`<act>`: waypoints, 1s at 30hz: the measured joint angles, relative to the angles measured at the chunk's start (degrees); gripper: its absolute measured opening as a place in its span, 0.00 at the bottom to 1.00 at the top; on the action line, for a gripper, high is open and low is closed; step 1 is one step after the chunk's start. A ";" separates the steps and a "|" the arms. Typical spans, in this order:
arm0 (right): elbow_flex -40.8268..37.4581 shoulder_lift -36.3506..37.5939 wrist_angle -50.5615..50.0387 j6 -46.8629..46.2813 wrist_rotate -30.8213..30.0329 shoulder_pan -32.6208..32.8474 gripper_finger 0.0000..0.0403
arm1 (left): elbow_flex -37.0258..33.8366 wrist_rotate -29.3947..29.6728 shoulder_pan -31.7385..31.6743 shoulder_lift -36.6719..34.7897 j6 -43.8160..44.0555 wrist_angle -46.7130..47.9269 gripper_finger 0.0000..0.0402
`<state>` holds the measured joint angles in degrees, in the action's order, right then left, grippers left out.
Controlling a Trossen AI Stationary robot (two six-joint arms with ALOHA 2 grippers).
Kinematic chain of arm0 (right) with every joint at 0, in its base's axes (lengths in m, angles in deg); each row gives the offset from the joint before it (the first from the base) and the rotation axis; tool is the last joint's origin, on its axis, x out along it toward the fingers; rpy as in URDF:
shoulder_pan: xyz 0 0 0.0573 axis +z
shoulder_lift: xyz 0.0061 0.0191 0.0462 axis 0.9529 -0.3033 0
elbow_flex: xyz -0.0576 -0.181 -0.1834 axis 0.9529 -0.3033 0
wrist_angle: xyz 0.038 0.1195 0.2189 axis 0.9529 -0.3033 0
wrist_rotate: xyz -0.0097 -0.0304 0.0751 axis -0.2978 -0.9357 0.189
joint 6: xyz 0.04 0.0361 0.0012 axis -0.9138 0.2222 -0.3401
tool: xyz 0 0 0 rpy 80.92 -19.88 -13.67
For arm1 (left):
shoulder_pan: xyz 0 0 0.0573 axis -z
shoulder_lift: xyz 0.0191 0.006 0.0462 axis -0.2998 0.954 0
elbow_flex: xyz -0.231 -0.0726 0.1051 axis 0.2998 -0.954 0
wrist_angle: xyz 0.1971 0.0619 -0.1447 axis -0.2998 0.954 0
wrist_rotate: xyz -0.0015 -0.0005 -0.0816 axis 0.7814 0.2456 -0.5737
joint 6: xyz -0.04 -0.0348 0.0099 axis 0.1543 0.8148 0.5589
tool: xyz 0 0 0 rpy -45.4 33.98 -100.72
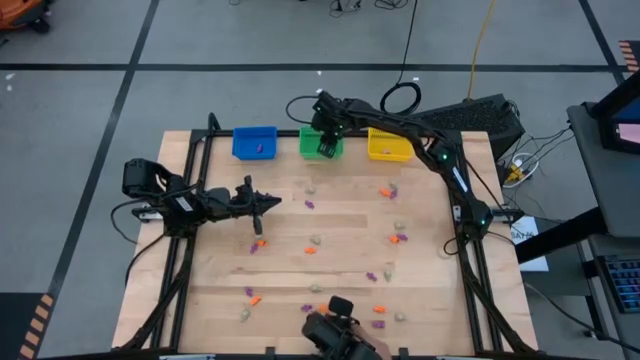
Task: Sort Halloween decoration
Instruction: Put the purple skeleton toy into the blue basket
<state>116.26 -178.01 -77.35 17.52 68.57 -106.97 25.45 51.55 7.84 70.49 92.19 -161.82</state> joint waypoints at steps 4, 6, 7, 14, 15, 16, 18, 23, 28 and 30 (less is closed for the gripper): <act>0.00 3.60 -0.21 0.32 -0.06 0.86 0.19 | 0.00 -0.01 0.00 0.00 0.03 -0.08 0.00; 0.00 5.58 0.94 0.05 0.16 1.40 0.08 | 0.00 -0.02 0.00 0.00 0.03 -0.08 0.00; -0.02 6.34 1.95 -0.26 0.90 1.69 0.04 | 0.00 -0.02 0.00 0.00 0.03 -0.07 0.00; -10.74 9.90 16.53 -3.92 4.23 5.51 0.00 | 0.00 -0.02 0.00 0.00 -0.04 -0.05 0.00; -14.07 11.06 20.72 -4.80 4.28 6.30 0.00 | 0.00 -0.02 0.00 0.00 -0.02 -0.06 0.00; -17.58 12.65 25.30 -6.03 4.27 7.03 0.00 | 0.00 -0.02 0.00 0.00 -0.02 -0.07 0.00; -25.60 16.68 34.69 -8.12 4.23 8.57 0.00 | 0.00 -0.02 0.00 0.00 -0.02 -0.04 0.00; -46.17 28.32 52.76 -13.75 1.96 12.18 0.00 | 0.00 -0.74 0.00 0.00 0.41 0.01 0.00; -63.11 39.69 60.75 -17.22 -3.55 16.21 0.00 | 0.27 -2.09 0.00 0.00 1.93 -0.02 0.00; -68.75 43.84 63.07 -17.83 -5.11 17.95 0.00 | 0.68 -2.62 0.00 0.00 1.91 0.00 0.00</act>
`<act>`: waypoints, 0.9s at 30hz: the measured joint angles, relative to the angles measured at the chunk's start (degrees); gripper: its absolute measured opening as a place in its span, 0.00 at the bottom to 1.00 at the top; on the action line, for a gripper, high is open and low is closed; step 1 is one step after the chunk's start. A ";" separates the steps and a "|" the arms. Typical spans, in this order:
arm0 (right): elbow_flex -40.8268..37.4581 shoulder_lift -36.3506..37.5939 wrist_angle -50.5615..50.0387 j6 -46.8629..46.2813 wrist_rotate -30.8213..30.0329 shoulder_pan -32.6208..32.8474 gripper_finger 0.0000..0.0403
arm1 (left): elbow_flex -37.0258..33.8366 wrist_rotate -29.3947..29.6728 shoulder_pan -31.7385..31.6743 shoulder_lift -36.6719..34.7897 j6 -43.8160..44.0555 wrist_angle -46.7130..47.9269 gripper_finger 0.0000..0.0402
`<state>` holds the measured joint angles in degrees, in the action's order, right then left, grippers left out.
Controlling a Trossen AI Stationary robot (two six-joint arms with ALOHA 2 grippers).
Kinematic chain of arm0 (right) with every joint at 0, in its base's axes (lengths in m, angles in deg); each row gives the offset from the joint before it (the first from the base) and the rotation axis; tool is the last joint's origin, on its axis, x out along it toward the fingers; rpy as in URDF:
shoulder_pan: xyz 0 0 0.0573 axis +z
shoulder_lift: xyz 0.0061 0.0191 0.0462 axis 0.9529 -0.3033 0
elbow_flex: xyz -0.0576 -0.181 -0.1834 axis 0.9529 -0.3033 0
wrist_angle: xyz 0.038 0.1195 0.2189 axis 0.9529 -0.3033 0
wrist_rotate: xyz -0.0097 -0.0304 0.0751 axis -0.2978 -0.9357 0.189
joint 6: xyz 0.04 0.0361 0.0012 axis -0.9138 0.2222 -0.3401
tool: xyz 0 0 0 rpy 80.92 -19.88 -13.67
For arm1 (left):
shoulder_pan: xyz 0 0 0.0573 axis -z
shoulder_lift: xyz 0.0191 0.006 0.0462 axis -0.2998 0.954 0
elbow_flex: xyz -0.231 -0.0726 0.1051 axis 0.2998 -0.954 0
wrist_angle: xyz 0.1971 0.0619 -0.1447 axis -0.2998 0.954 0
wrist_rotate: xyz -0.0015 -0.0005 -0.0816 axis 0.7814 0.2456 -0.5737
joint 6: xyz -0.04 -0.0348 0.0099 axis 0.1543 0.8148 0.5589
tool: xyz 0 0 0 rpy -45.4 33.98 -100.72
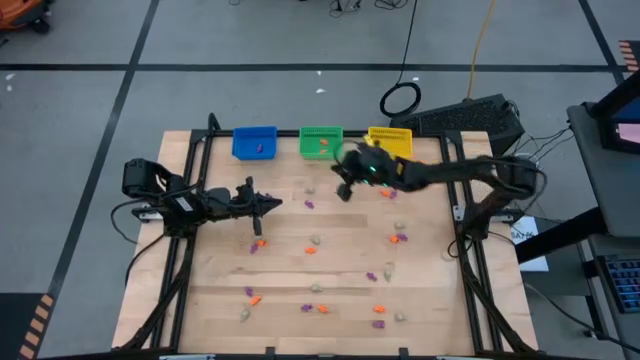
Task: Sort Halloween decoration
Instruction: Put the purple skeleton toy into the blue basket
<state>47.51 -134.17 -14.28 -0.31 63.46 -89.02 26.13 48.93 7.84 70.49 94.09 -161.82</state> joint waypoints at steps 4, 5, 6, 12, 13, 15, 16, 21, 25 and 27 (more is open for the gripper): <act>-9.60 7.26 7.16 0.18 0.11 2.73 0.00 | 1.08 -0.52 0.00 0.00 0.40 0.02 0.00; -11.79 8.74 9.50 0.21 0.30 3.20 0.00 | 1.47 -0.97 0.00 0.00 1.01 0.00 0.00; -14.03 10.08 12.06 0.23 0.33 3.51 0.00 | 1.82 -1.58 0.00 0.00 1.41 0.00 0.00; -25.46 16.36 25.51 0.54 0.32 4.05 0.00 | 4.09 -4.58 0.00 -0.17 1.51 0.75 0.00; -26.83 17.25 26.62 0.78 0.32 4.05 0.00 | 4.33 -4.77 0.00 -0.47 1.51 1.00 0.00; -28.78 18.78 28.83 1.83 0.30 4.03 0.00 | 5.00 -4.90 -0.14 -1.81 1.49 1.84 0.00; -29.54 19.61 29.38 2.33 0.31 4.03 0.00 | 5.20 -4.90 -0.29 -2.86 1.49 2.75 0.00; -30.26 21.97 29.48 4.58 0.32 4.03 0.00 | 8.11 -5.21 -1.33 -11.39 0.73 14.48 0.00; -30.26 22.06 29.29 5.81 0.37 4.03 0.00 | 13.36 -5.29 -1.33 -20.63 -2.91 35.44 0.00; -30.26 22.06 28.79 6.00 0.40 4.05 0.00 | 17.82 -5.31 -1.33 -25.18 -4.90 50.87 0.00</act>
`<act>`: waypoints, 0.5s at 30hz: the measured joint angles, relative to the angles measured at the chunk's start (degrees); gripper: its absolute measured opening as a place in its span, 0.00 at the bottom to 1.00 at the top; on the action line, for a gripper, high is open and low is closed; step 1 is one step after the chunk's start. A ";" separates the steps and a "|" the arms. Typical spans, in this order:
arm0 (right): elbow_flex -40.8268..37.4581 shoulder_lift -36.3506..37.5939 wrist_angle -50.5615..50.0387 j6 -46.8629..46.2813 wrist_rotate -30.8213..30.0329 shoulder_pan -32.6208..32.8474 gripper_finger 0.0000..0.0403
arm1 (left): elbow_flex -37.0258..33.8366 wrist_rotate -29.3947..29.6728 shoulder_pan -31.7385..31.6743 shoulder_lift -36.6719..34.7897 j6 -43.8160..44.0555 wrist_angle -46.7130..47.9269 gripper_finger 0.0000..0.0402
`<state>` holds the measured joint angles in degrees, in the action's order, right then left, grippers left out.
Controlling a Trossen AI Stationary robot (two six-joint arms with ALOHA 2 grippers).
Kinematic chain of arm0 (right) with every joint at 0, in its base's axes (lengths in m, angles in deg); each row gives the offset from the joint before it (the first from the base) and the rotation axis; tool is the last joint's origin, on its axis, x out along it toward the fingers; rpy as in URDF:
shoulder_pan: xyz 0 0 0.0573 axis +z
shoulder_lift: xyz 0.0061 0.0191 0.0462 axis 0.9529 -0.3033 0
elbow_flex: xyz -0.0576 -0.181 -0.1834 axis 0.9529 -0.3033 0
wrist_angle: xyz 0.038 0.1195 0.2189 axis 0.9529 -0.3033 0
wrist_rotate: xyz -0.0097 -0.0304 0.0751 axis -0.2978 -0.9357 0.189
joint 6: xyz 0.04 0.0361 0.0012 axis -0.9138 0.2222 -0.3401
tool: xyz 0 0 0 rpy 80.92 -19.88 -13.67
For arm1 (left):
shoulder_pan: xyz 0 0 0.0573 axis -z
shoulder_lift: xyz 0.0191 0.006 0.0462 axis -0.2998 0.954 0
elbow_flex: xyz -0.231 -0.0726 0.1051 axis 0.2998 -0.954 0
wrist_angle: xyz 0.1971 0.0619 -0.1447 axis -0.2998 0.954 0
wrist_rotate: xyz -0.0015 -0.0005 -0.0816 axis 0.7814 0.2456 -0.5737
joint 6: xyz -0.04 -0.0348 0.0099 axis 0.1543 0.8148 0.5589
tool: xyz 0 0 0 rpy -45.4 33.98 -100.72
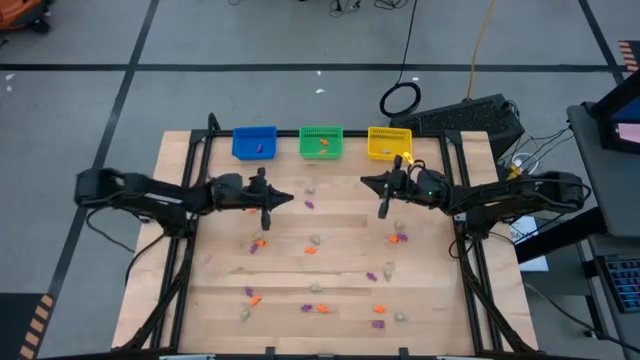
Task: Sort Halloween decoration
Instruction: Put the purple skeleton toy into the blue basket
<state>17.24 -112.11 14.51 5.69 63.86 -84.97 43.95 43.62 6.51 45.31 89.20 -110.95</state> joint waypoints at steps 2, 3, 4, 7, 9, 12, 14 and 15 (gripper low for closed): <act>0.00 -0.03 -0.81 0.10 0.05 0.00 0.00 | 5.14 0.00 0.00 -3.60 -2.22 16.04 0.00; -0.02 -0.04 -0.86 0.14 0.04 0.00 0.00 | 7.99 0.00 0.00 -4.90 -2.91 23.70 0.00; -0.02 -0.04 -0.80 0.47 0.05 -0.02 0.00 | 10.77 0.00 0.10 -5.78 -3.28 30.56 0.00; -0.02 -0.02 -1.13 0.93 0.10 0.00 0.00 | 18.15 0.00 0.09 -7.38 -2.89 49.34 0.00; -0.02 -0.02 -1.59 0.97 0.10 0.00 0.00 | 22.23 0.00 0.09 -7.37 -1.41 58.96 0.00; -0.02 -0.02 -2.71 0.97 0.12 0.00 0.00 | 25.34 0.00 0.21 -7.36 3.43 69.02 0.00; -0.01 -0.07 -3.35 0.97 0.12 0.12 0.00 | 25.50 0.24 0.47 -7.24 7.19 72.62 0.00; -0.02 -0.07 -3.38 0.97 0.10 0.28 0.00 | 25.47 0.54 0.62 -7.23 7.98 74.51 0.00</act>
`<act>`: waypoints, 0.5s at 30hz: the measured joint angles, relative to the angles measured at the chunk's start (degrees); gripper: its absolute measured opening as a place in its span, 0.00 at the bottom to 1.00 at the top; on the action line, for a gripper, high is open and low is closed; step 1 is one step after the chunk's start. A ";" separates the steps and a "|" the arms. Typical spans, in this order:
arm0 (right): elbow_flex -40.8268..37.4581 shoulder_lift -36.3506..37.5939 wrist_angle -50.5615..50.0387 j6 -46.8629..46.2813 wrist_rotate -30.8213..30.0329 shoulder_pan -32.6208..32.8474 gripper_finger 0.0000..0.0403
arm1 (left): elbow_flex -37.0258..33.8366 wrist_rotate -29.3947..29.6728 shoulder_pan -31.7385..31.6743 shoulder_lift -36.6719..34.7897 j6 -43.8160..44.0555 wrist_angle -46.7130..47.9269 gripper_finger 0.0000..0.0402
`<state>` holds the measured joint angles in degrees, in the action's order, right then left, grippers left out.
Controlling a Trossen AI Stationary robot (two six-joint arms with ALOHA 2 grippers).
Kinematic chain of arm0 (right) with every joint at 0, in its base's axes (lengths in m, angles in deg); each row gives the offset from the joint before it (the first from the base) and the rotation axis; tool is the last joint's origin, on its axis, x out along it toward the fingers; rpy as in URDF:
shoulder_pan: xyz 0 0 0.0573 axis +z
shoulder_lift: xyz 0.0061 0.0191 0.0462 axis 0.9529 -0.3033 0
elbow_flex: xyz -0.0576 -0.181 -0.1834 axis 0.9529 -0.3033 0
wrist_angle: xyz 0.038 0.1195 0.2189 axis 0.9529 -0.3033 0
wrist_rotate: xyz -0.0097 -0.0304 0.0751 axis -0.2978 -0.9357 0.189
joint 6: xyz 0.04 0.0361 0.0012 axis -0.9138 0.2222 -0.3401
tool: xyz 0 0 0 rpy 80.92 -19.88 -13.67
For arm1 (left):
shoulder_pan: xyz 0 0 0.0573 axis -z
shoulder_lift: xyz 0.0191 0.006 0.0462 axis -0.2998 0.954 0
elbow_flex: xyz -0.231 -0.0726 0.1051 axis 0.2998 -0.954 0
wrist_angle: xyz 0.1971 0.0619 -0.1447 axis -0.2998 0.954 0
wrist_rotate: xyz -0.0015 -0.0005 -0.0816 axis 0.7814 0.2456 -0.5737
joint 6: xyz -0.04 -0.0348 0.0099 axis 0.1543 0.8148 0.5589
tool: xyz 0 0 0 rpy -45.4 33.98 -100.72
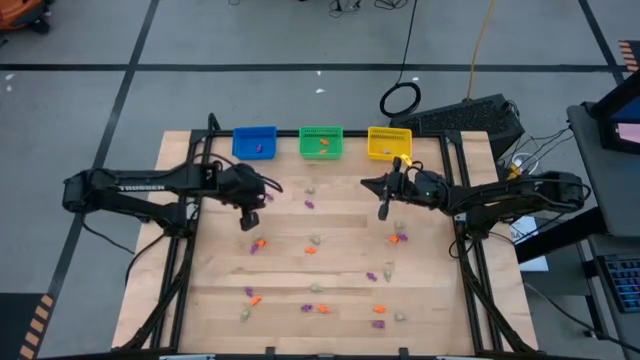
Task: Sort Halloween decoration
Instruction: Put the purple skeleton toy into the blue basket
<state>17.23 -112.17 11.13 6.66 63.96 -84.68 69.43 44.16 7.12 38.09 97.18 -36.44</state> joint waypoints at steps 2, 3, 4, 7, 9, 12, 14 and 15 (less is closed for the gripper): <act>0.01 0.01 0.08 0.21 -0.02 0.44 0.00 | 0.01 1.38 0.35 0.72 0.69 2.69 0.01; 0.02 0.00 0.07 0.43 -0.01 0.64 0.00 | 0.02 2.23 0.34 1.32 0.90 3.65 0.03; 0.02 0.00 0.07 0.72 -0.02 0.93 0.00 | -0.02 2.98 0.34 2.04 0.92 4.38 0.05; 0.02 0.01 0.33 1.29 -0.04 1.59 0.00 | -0.01 3.35 -0.51 4.81 -0.76 3.34 0.13; 0.02 0.01 0.46 1.29 -0.05 1.90 0.00 | 0.00 3.35 -1.69 7.25 -4.24 2.53 0.18; 0.02 0.02 0.51 1.25 -0.07 2.01 0.00 | 1.32 3.37 -4.23 11.92 -10.96 2.51 0.27; 0.02 0.01 0.45 1.14 -0.08 2.01 0.00 | 2.80 3.29 -5.73 15.33 -15.32 2.86 0.31; 0.02 0.02 0.39 1.14 -0.10 2.01 0.00 | 3.60 3.27 -6.36 16.91 -17.87 2.84 0.33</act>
<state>17.24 -112.15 11.51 7.80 63.86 -82.67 73.02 47.42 0.76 55.00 79.31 -33.60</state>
